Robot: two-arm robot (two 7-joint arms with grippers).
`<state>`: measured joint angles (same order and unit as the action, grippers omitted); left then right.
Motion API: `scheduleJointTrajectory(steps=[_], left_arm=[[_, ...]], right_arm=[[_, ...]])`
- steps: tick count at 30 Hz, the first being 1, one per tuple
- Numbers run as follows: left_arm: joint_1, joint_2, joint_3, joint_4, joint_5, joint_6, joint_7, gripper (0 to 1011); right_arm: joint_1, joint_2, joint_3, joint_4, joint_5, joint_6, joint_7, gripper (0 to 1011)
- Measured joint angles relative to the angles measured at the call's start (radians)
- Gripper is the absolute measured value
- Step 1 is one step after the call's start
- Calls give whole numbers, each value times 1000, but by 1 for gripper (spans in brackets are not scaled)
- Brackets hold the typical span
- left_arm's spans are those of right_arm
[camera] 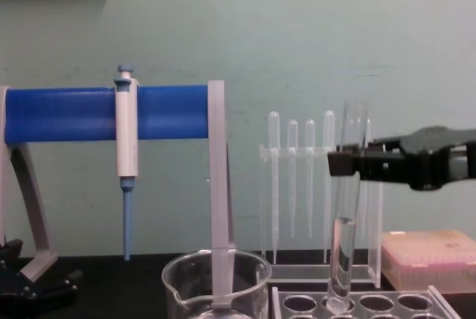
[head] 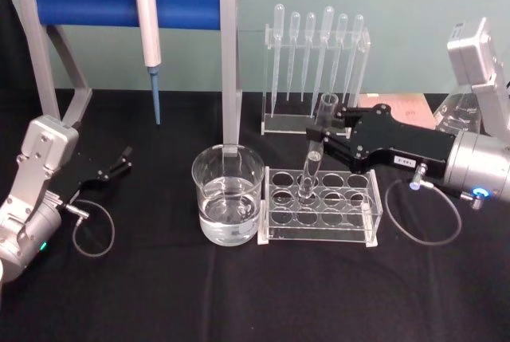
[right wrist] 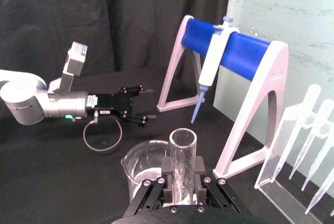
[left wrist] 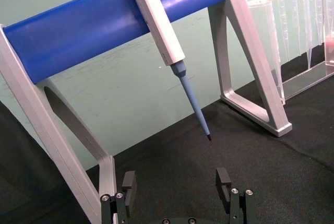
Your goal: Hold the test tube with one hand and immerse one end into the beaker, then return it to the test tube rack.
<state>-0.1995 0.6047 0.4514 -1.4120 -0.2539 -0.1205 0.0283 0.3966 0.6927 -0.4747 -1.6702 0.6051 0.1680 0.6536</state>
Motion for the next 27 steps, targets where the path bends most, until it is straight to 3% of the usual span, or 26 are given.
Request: scheduleJointTrajectory(steps=[16, 27], left_arm=[[0, 0, 0, 0, 0, 0, 0, 1000], [0, 0, 0, 0, 0, 0, 0, 1000]], right_arm=[[73, 46, -7, -81, 50, 127, -47, 236], [85, 60, -20, -89, 85, 137, -67, 236]])
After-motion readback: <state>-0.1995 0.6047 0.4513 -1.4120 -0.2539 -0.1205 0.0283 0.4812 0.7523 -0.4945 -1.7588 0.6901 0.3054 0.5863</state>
